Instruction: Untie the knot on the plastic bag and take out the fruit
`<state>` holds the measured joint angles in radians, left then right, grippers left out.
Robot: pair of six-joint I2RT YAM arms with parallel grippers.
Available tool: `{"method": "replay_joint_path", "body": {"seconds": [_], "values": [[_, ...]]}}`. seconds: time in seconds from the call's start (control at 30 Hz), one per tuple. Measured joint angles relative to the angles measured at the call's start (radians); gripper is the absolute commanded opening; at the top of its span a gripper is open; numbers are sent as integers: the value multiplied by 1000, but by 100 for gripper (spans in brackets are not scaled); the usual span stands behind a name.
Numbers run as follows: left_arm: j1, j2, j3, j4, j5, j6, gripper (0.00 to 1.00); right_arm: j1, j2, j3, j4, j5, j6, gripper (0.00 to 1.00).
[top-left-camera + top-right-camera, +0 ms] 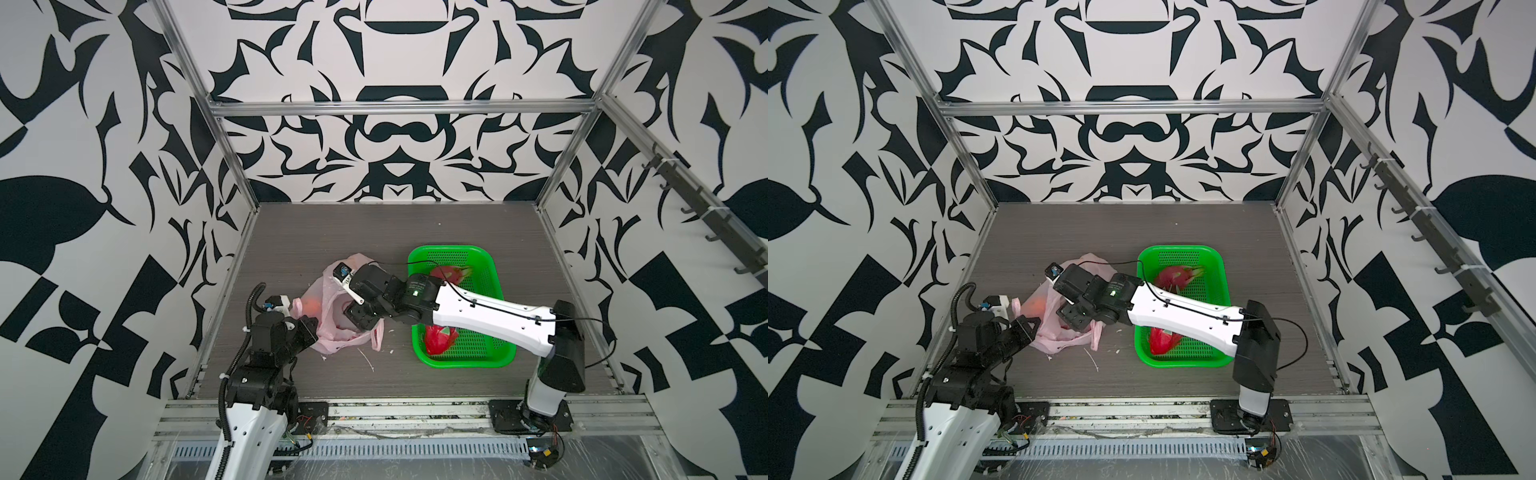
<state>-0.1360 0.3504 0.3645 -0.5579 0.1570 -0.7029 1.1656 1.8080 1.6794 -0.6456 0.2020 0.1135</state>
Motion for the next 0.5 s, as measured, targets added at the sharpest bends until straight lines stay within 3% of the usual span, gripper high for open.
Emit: {"method": "replay_joint_path", "body": {"seconds": [0.27,0.5], "values": [[0,-36,0,-1,4,13,0,-4,183,140,-45,135,-195,82],[0,-70,0,0,4,15,0,-6,309,159,17,249,-305,79]]}}
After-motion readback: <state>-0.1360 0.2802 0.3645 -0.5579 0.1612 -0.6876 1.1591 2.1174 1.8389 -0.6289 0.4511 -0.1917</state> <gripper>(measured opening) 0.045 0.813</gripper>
